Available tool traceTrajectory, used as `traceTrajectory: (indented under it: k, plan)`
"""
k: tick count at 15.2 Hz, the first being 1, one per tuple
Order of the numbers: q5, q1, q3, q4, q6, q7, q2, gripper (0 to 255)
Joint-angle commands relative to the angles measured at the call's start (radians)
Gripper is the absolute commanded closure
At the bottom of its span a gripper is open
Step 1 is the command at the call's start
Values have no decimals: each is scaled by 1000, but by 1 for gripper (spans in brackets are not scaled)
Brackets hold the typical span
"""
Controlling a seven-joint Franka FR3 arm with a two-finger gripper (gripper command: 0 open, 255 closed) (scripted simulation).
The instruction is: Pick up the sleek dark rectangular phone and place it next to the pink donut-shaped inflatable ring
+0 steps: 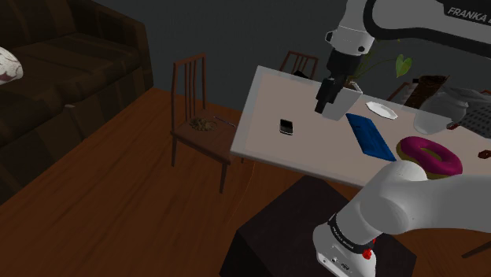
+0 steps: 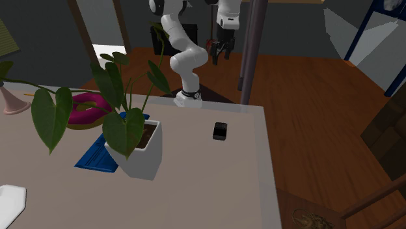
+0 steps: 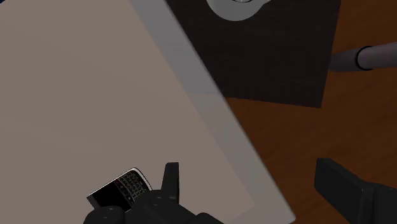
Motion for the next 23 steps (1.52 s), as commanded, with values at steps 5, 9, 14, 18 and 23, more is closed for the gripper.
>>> traceTrajectory:
  k: [5, 9, 14, 18, 23]
  plan:
    - [12, -50, -14, -34, 142, 97, 97, 0]
    - [25, -96, -33, -51, 281, 187, 207, 0]
    - [43, -149, -62, -51, 446, 291, 356, 0]
    - [64, -187, -89, -35, 569, 365, 481, 0]
    - [107, -228, -129, 1, 709, 443, 640, 0]
